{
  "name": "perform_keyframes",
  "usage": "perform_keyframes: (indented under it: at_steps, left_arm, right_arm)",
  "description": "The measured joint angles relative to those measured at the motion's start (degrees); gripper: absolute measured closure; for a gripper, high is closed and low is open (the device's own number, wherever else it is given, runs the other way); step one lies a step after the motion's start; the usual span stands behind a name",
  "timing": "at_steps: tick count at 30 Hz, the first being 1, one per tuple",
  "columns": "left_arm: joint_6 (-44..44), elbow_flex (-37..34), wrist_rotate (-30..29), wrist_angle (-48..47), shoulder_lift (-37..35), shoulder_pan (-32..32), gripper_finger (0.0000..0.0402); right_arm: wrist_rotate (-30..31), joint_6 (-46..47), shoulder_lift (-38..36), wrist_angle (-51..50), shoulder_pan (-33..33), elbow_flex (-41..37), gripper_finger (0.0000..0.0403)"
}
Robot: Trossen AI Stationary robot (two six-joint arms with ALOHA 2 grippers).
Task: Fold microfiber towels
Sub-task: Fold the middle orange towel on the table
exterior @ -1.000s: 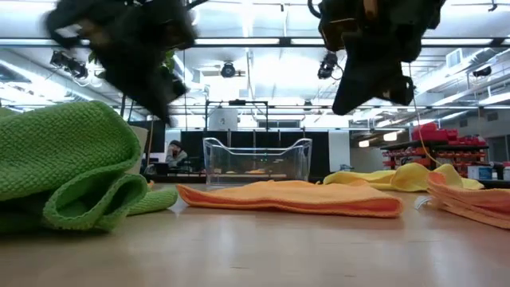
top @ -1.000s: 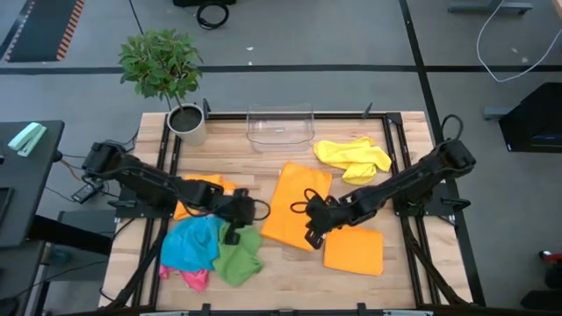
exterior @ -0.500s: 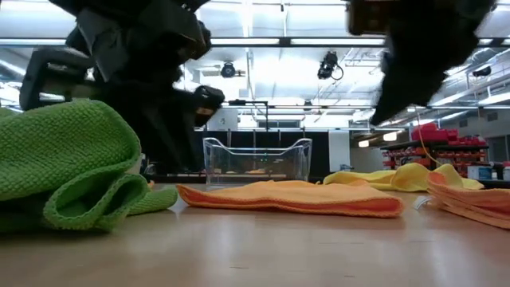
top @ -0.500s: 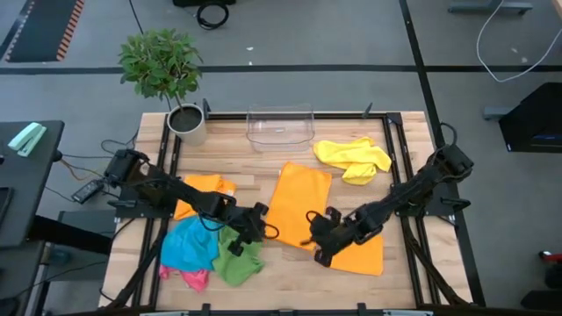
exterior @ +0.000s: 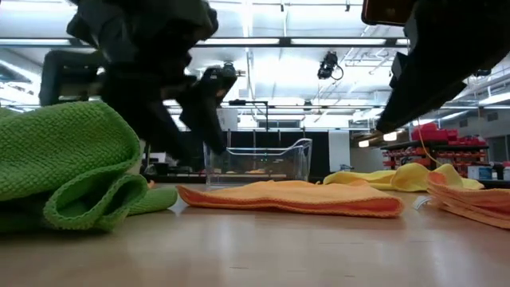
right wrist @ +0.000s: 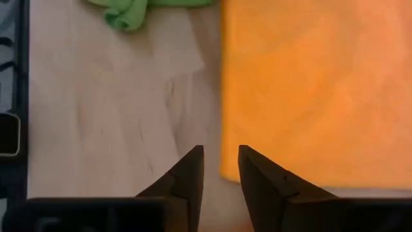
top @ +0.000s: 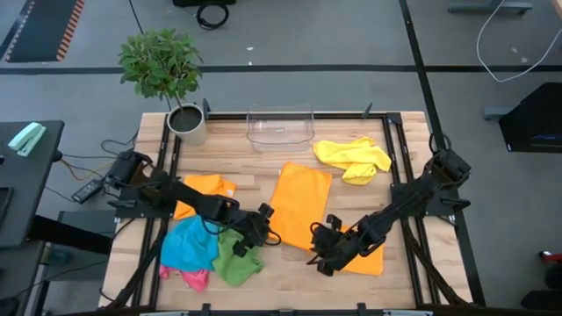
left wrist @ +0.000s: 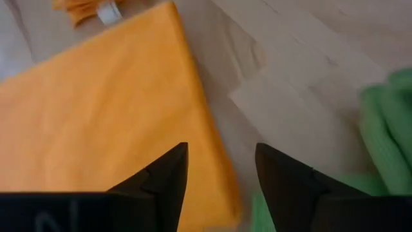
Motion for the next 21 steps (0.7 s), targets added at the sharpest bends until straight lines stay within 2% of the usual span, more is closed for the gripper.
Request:
perform_keyframes:
  at_steps: [8, 12, 19, 21]
  left_arm:
    - [8.0, -0.1, -0.6, -7.2, 0.9, 1.8, 0.0229]
    - [10.7, 0.0, -0.6, -7.4, 0.9, 2.7, 0.0228]
    - [14.8, 0.0, -0.2, -7.7, 1.1, 3.5, 0.0230]
    - [15.5, 0.0, 2.5, -7.9, 1.1, 3.5, 0.0230]
  right_arm:
    - [0.4, -0.3, 0.4, -0.5, -0.4, -0.1, 0.0292]
    - [0.4, -0.6, 0.4, -0.2, -0.5, -0.1, 0.0292]
    - [-0.5, -6.8, 0.4, -0.1, -0.4, -0.1, 0.0283]
    - [-0.6, -8.7, 0.7, 0.0, -0.4, 0.0, 0.0273]
